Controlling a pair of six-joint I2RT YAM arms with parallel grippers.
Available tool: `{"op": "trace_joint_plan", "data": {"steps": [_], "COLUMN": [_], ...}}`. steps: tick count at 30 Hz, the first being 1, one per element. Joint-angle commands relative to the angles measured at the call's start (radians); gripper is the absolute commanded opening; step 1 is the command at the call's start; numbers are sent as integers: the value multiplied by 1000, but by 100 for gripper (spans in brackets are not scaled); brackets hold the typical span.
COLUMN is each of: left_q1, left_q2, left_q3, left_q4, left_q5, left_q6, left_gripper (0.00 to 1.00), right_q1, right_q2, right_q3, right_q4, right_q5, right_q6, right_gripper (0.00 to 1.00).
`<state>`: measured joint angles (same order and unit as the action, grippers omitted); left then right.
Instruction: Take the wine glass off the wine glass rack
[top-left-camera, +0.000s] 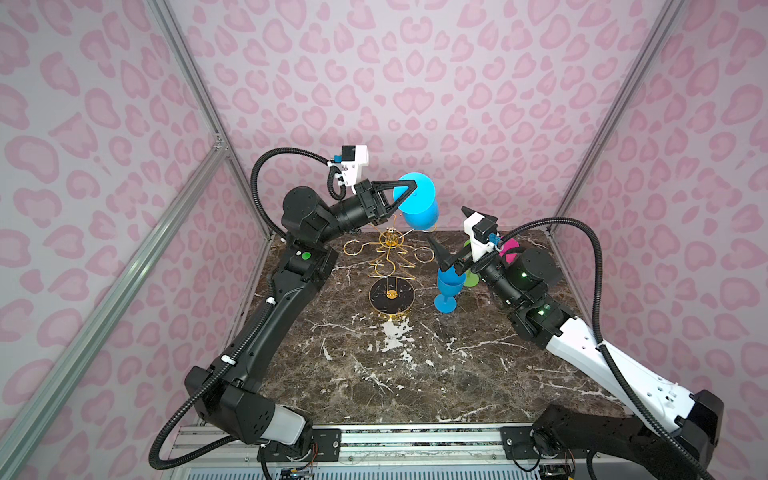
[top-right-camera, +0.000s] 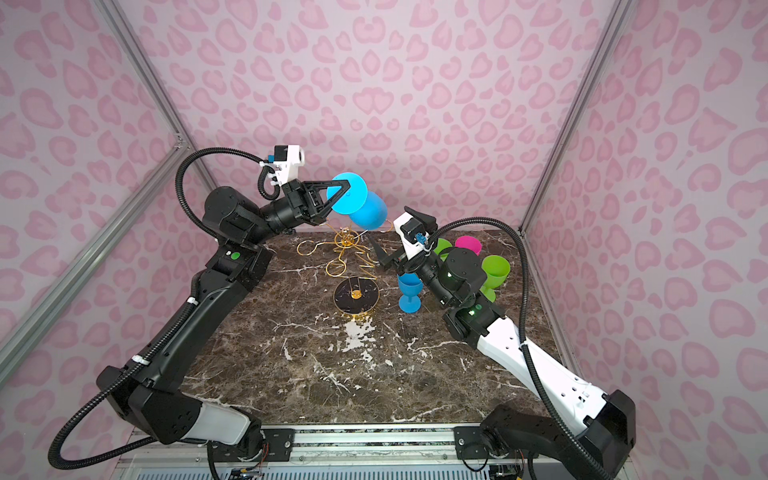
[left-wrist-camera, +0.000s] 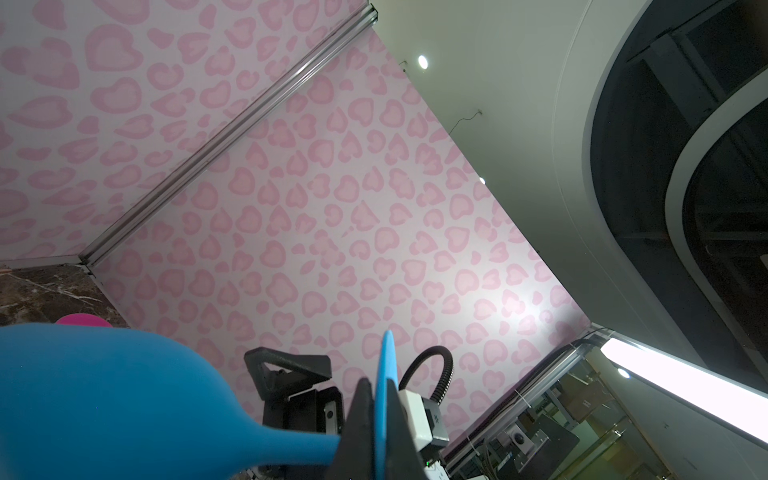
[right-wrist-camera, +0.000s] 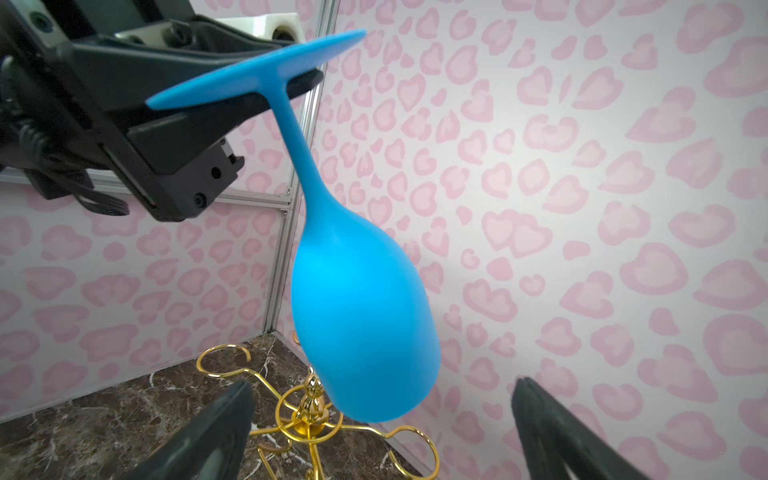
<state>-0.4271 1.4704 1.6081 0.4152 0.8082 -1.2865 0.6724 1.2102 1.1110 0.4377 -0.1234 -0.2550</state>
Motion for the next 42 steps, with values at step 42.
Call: {"op": "trace_joint_plan", "data": {"steps": [42], "left_q1": [10], "left_q2": [-17], "left_q3": [-44], "left_q4": [158], "left_q5": [3], "left_q6": [-155], "left_gripper": [4], "right_q1": [5], "right_q2": [267], "right_q3": [203], "right_q4": [98], "right_q5": [-69], "right_q6": [91], "right_gripper": [83]}}
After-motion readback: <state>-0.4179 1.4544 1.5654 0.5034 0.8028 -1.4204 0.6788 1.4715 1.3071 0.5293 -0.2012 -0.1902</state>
